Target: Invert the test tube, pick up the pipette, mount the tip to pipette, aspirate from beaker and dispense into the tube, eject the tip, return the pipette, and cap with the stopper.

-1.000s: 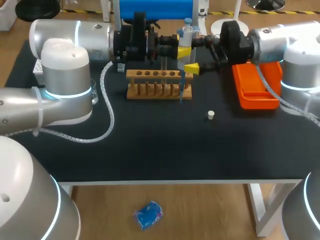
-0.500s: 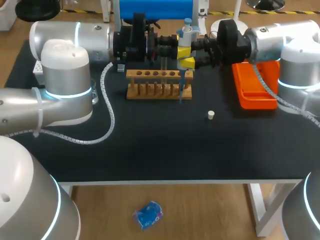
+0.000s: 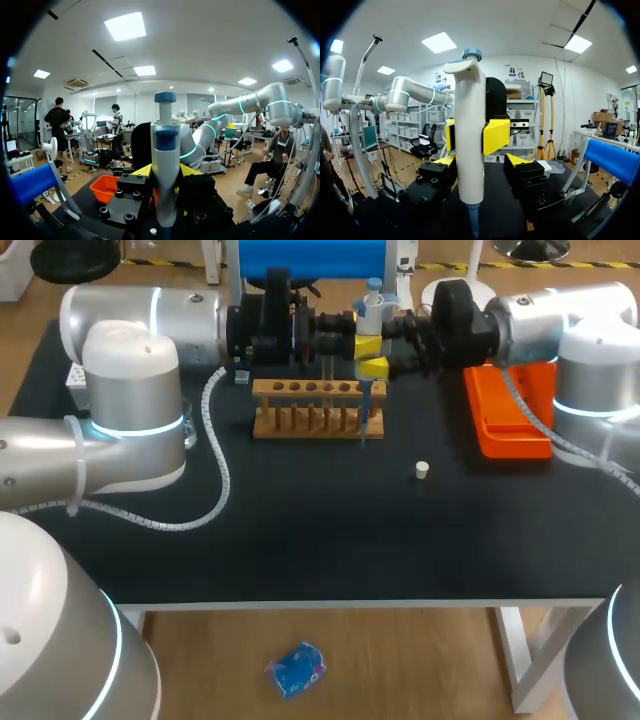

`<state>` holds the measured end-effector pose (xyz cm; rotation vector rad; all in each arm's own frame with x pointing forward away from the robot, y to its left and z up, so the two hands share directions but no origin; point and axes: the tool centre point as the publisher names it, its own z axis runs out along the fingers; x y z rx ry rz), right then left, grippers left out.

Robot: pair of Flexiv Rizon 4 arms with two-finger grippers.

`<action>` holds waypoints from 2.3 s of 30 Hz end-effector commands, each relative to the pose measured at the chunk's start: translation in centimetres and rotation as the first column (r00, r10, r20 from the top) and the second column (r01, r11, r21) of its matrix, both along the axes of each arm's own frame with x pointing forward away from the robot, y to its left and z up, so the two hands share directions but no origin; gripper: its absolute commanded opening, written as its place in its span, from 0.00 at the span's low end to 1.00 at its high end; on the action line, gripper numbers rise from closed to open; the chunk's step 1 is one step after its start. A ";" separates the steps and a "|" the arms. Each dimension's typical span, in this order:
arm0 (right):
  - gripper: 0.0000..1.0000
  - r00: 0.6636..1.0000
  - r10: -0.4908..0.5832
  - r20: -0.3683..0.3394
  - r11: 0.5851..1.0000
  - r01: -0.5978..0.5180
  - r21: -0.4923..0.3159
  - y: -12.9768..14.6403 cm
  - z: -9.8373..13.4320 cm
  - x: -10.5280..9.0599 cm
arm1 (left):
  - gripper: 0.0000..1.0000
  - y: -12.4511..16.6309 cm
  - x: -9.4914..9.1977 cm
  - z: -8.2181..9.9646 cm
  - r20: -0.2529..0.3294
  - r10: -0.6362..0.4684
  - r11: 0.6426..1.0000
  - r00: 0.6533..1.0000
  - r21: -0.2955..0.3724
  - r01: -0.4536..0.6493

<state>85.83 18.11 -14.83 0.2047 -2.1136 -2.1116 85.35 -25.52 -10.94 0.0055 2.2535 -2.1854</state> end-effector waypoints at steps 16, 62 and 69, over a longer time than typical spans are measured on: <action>0.00 1.000 -0.003 -0.003 1.000 0.003 0.001 -0.1 -0.3 0.4 | 0.00 -0.2 0.0 -0.1 -0.005 0.002 1.000 1.000 -0.002 -0.002; 0.00 0.994 -0.111 0.024 0.994 0.110 0.017 -17.1 1.0 2.7 | 1.00 0.7 0.4 1.1 0.009 0.055 0.997 0.998 -0.049 -0.054; 0.00 0.991 -0.133 0.029 0.991 0.134 -0.001 -21.1 0.9 5.4 | 1.00 0.7 0.4 1.1 0.009 0.055 0.997 0.998 -0.049 -0.054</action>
